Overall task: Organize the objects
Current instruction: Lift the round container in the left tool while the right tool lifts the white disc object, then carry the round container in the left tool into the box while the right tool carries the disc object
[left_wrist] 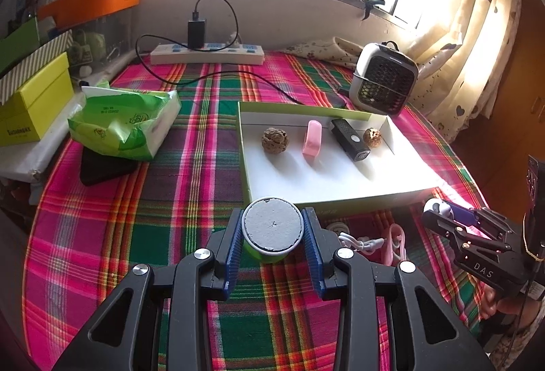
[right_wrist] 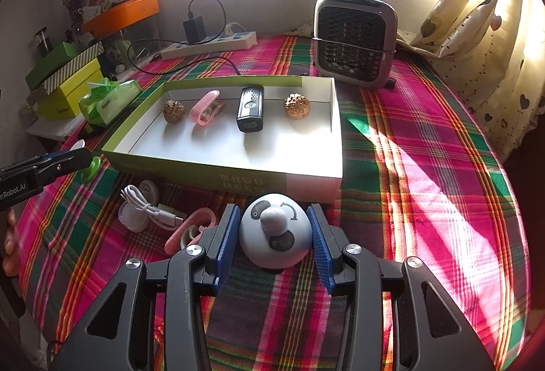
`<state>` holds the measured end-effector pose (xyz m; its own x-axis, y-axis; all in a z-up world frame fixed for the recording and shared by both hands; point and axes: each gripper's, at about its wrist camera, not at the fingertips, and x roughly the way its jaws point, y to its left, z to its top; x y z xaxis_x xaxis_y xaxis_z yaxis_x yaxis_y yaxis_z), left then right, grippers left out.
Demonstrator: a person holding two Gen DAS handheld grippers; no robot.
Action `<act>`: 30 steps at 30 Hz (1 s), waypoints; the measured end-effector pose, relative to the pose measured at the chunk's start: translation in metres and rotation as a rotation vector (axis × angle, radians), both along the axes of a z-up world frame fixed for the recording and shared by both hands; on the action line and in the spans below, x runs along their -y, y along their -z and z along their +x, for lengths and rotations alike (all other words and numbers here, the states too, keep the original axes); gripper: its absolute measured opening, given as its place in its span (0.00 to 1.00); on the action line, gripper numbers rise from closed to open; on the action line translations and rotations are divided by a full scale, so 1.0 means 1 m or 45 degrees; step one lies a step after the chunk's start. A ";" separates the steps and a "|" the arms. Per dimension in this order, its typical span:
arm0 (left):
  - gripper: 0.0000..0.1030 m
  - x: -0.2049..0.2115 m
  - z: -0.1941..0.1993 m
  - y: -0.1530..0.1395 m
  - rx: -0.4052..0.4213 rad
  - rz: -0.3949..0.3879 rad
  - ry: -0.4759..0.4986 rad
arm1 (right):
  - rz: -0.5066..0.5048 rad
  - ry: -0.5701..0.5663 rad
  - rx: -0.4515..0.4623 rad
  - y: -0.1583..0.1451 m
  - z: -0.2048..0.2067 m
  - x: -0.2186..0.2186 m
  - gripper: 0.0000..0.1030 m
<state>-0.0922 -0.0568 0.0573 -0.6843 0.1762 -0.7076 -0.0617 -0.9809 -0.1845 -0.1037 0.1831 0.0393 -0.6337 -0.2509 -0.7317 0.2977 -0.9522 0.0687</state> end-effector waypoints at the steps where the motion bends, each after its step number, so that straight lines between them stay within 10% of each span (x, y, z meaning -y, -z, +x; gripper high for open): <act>1: 0.31 0.000 0.000 -0.001 -0.004 0.001 0.001 | 0.000 0.000 -0.004 -0.001 0.000 0.000 0.41; 30: 0.31 -0.012 -0.054 -0.008 -0.022 0.007 0.034 | 0.007 -0.014 -0.072 -0.028 -0.058 0.007 0.41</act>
<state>-0.1458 -0.0446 0.0650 -0.6915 0.1982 -0.6947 -0.0911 -0.9779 -0.1884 -0.1615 0.1762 0.0669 -0.6712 -0.2540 -0.6964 0.3115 -0.9491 0.0460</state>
